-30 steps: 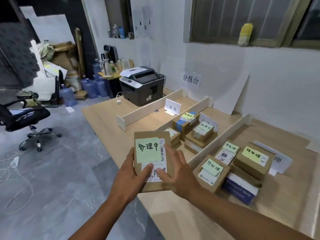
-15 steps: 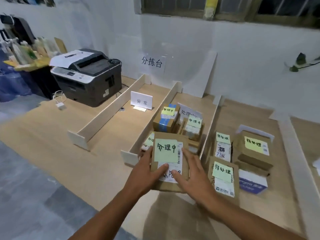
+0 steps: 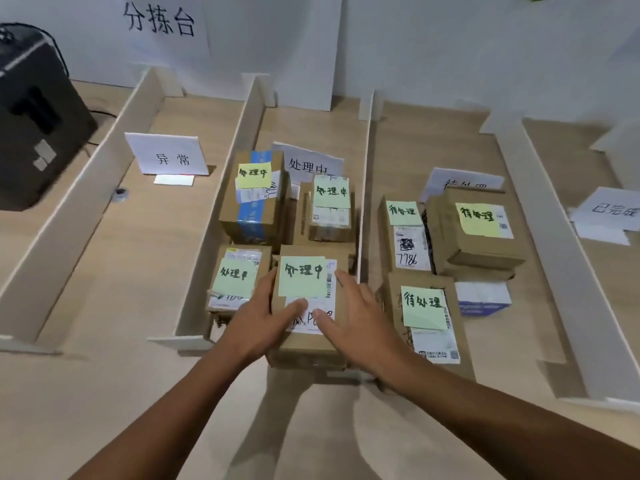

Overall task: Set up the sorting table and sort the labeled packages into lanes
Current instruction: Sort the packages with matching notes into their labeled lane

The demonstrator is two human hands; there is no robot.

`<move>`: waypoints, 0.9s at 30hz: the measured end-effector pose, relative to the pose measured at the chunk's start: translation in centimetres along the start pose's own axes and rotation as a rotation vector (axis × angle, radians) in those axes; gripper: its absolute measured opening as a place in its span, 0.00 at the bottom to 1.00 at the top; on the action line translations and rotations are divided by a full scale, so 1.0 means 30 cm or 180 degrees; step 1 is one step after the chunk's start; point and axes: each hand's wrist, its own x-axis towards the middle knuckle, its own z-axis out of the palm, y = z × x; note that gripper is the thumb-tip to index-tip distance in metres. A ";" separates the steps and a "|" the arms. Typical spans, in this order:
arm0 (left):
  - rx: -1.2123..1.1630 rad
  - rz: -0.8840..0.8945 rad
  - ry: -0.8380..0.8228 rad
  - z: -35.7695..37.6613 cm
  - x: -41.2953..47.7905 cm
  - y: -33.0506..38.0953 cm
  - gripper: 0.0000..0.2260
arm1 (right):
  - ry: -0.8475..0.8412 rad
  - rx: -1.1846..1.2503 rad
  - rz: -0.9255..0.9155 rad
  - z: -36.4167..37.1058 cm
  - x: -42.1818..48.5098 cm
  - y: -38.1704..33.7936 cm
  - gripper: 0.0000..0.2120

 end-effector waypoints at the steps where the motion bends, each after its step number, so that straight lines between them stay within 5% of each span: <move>1: 0.0041 -0.0006 -0.0052 -0.015 0.017 0.005 0.33 | -0.0019 -0.0043 0.0033 -0.002 0.014 -0.007 0.37; 20: 0.0354 0.0323 0.0035 0.059 0.120 -0.048 0.32 | -0.0332 -0.0054 0.0640 0.056 0.130 -0.042 0.36; 27: 0.0299 -0.0046 -0.0299 0.140 0.114 -0.095 0.31 | -0.0585 -0.0484 0.0882 0.110 0.109 -0.005 0.35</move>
